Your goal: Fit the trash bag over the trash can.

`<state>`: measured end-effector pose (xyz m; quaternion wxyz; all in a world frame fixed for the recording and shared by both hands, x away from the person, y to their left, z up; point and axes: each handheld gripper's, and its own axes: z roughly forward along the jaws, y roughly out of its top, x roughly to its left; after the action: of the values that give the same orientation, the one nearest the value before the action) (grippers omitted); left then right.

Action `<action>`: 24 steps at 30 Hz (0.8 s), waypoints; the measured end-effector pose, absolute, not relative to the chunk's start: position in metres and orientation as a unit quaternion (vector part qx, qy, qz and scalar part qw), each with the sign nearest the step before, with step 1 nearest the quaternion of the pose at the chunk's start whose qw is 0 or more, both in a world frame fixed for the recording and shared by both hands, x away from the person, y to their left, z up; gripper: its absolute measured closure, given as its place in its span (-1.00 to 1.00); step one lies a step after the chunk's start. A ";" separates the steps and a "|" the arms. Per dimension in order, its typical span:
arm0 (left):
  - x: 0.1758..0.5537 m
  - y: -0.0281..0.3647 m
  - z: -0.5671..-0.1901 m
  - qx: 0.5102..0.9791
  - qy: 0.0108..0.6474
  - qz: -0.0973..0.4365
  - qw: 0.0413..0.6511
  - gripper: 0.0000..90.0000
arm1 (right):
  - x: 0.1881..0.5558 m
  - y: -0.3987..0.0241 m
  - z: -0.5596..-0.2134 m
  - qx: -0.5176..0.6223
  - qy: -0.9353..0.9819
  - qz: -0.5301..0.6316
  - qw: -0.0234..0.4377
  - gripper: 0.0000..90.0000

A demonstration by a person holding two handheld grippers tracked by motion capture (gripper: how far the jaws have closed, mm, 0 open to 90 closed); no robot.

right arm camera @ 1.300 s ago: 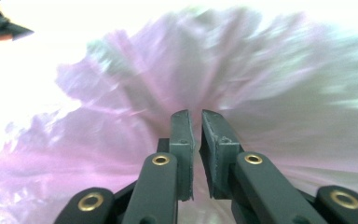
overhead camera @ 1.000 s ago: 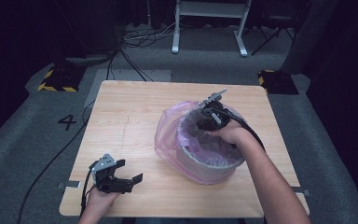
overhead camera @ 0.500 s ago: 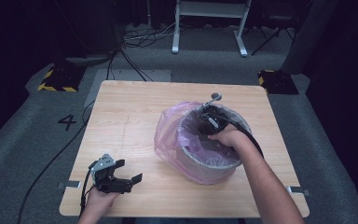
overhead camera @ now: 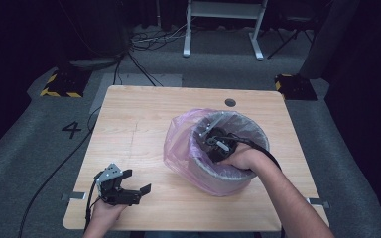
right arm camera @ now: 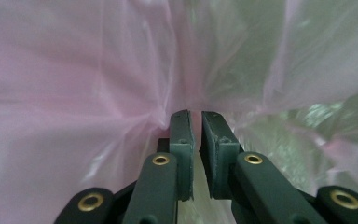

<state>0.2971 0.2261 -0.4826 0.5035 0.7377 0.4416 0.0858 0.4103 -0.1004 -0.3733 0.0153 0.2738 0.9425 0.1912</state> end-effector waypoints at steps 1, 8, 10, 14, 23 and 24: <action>0.297 0.226 -0.483 0.737 0.442 0.085 0.505 -1.00 | 0.411 -0.098 -0.377 0.272 0.945 0.182 0.002 0.85; 0.297 0.230 -0.483 0.735 0.444 0.085 0.505 -1.00 | 0.414 -0.094 -0.392 0.272 0.949 0.160 -0.020 0.85; 0.297 0.230 -0.482 0.734 0.444 0.087 0.506 -1.00 | 0.415 -0.094 -0.389 0.272 0.947 0.168 -0.015 0.85; 0.297 0.230 -0.482 0.733 0.444 0.087 0.508 -1.00 | 0.417 -0.099 -0.372 0.281 0.940 0.194 0.005 0.68; 0.295 0.223 -0.475 0.742 0.433 0.102 0.501 -1.00 | 0.420 -0.134 -0.322 0.330 0.891 0.310 0.034 -0.46; 0.295 0.221 -0.473 0.743 0.431 0.106 0.502 -1.00 | 0.420 -0.138 -0.318 0.334 0.888 0.316 0.028 -0.57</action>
<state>0.2948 0.2212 -0.4735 0.5016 0.7428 0.4307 0.1055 0.4199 -0.1383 -0.3179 0.0277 0.3335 0.8876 0.3164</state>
